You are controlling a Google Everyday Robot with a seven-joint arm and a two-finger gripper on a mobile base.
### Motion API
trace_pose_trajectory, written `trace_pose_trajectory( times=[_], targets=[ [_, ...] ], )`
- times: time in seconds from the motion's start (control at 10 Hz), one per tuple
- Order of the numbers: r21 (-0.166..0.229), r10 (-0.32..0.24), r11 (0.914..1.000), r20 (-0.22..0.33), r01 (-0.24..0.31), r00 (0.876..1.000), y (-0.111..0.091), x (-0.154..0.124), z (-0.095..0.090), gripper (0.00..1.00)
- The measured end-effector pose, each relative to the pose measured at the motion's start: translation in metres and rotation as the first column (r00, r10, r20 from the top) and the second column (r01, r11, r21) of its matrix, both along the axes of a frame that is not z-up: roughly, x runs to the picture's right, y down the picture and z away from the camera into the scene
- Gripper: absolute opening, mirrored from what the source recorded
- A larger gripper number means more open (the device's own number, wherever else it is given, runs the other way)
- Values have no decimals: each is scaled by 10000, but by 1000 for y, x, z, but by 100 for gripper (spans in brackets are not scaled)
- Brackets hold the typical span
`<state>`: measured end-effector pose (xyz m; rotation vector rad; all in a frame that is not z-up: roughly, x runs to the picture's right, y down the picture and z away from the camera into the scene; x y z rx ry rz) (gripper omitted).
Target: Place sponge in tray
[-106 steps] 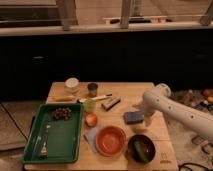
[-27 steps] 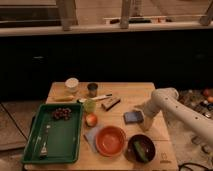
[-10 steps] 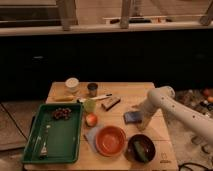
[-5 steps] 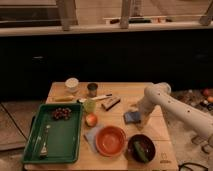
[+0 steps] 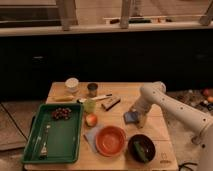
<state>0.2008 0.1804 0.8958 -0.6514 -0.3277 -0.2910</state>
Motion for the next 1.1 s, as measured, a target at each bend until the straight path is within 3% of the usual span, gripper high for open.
trace_pose_trajectory(
  times=[0.3, 0.5, 0.8, 1.1],
  targets=[
    [-15, -5, 10000, 56, 5, 10000, -3, -1, -5, 14],
    [-32, -41, 10000, 34, 41, 10000, -4, 1, -8, 0],
    [3, -115, 9999, 35, 115, 9999, -7, 0, -9, 0],
    [-57, -183, 9998, 85, 183, 9998, -26, -6, -30, 0]
  ],
)
